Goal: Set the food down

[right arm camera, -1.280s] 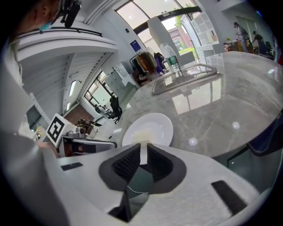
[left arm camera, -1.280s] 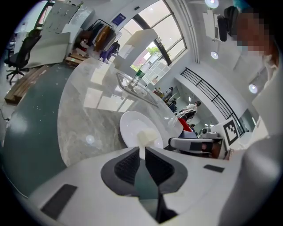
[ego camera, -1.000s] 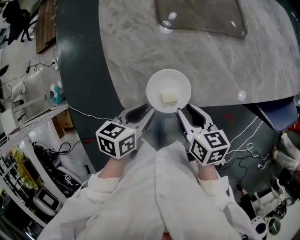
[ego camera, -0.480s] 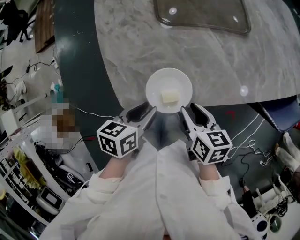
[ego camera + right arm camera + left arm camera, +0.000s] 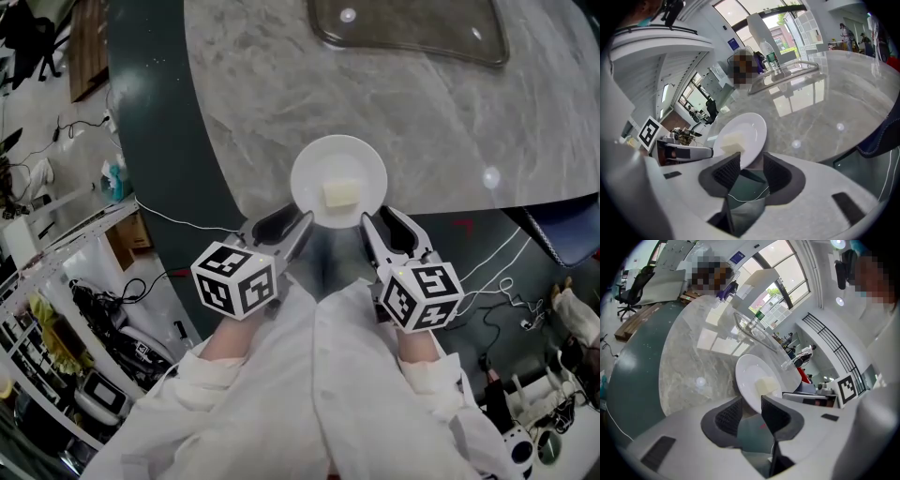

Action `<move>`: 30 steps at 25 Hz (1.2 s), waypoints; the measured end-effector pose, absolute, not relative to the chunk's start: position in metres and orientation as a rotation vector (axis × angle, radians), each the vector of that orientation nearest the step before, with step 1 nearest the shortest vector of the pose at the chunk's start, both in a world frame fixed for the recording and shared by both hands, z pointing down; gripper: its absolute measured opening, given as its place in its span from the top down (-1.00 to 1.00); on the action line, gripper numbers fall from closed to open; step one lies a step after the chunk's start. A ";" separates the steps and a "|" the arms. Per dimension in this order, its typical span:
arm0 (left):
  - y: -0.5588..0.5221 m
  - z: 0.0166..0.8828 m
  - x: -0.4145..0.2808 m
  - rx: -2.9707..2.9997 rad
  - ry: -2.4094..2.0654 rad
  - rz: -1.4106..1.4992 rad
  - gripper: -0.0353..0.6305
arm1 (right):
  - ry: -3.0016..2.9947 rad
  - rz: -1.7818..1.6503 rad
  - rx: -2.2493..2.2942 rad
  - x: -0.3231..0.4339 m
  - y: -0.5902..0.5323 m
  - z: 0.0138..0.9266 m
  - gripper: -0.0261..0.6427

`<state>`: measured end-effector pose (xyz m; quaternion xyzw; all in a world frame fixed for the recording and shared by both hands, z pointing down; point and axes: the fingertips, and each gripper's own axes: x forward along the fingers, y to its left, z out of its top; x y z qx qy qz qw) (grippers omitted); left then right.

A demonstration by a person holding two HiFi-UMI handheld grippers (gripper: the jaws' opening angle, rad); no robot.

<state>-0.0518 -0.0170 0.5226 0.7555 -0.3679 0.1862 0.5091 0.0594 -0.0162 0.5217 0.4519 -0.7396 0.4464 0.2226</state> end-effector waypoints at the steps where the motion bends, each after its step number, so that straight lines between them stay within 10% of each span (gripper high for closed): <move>1: -0.017 0.522 -0.051 1.824 -0.888 0.448 0.51 | -2.040 1.223 1.253 0.059 -0.016 0.522 0.56; 30: -0.026 0.518 -0.045 1.955 -0.921 0.519 0.64 | -2.097 1.246 1.287 0.065 -0.019 0.514 0.75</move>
